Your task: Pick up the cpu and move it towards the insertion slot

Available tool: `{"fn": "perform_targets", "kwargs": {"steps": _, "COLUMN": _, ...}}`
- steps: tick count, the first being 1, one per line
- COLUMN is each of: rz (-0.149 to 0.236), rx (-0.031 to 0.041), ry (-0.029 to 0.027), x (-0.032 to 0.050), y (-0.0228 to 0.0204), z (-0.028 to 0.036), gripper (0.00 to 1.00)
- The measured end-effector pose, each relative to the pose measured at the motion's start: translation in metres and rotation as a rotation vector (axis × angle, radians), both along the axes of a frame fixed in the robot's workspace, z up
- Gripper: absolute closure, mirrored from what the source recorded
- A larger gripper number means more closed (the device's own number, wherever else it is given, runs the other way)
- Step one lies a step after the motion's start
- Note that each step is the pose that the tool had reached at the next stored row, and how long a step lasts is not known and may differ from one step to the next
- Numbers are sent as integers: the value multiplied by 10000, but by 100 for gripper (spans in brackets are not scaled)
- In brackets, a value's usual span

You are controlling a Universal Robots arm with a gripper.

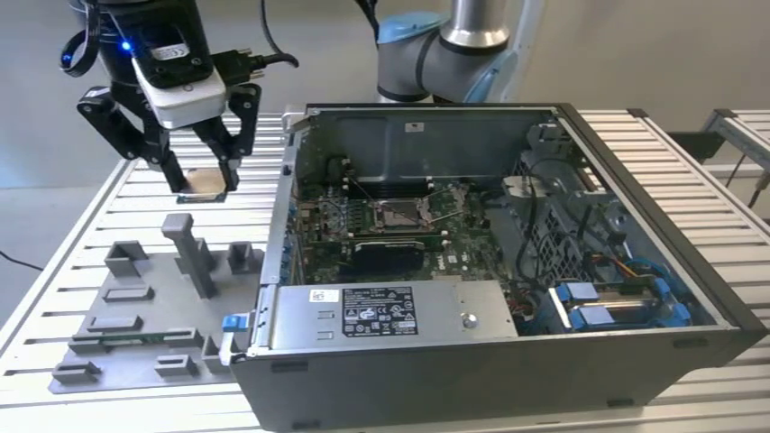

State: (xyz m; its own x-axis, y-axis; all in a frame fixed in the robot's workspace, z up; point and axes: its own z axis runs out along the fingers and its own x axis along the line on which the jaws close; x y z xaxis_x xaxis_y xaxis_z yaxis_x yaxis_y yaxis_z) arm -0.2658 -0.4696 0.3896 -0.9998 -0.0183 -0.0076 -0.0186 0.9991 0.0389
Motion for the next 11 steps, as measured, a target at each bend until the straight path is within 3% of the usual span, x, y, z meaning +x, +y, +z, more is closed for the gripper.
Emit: {"fn": "perform_targets", "kwargs": {"steps": 11, "rz": 0, "rx": 0, "ry": 0, "x": 245, "y": 0, "z": 0, "gripper": 100}}
